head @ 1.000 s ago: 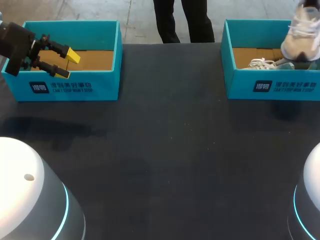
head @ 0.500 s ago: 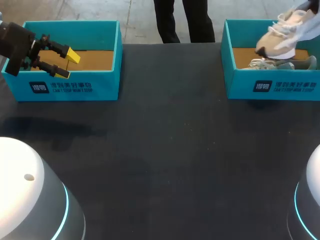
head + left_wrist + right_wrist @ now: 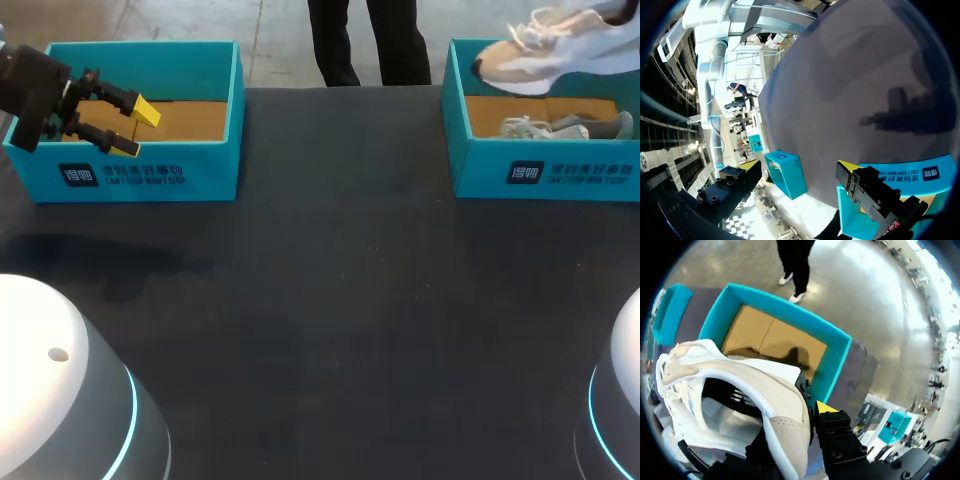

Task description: Take the shoe out of the shoebox, open the shoe tongue, remove and reinsert the insole, then place the shoe into the shoebox

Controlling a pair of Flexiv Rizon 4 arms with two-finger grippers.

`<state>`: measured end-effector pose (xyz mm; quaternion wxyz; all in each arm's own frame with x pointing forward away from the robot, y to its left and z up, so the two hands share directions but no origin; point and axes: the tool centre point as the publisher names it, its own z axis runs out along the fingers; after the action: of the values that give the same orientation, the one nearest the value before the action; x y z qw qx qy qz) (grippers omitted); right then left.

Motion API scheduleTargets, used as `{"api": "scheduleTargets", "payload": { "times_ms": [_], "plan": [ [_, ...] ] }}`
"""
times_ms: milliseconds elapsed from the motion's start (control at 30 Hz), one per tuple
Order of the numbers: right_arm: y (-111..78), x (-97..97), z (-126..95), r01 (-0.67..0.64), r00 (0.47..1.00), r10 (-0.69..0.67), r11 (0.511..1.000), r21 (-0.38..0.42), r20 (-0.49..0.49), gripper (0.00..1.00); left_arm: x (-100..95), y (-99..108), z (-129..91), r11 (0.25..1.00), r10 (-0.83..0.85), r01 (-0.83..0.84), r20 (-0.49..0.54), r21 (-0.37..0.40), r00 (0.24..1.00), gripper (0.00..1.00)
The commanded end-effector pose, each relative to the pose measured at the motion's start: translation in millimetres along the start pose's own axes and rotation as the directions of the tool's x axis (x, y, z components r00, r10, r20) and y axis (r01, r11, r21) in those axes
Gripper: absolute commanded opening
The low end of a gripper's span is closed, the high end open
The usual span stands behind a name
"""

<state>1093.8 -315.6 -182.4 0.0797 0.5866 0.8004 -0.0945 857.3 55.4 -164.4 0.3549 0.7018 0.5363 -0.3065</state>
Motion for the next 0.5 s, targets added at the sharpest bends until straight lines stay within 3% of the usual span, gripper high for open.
{"api": "scheduleTargets", "payload": {
  "times_ms": [33, 500],
  "plan": [
    [0.5, 1.5, -2.8, -0.218, 0.976, 0.218, 0.976, 0.017, 0.012, 0.0, -0.3, -0.6, 0.0, 1.0, 0.001, -0.001, -0.002, -0.001, 1.0, 1.0],
    [-7.2, -2.4, 8.4, -0.24, 0.971, 0.24, 0.97, -0.038, -0.003, 0.0, -0.3, -0.6, 0.0, 1.0, 0.001, -0.001, -0.002, -0.001, 1.0, 1.0]
  ]
}}
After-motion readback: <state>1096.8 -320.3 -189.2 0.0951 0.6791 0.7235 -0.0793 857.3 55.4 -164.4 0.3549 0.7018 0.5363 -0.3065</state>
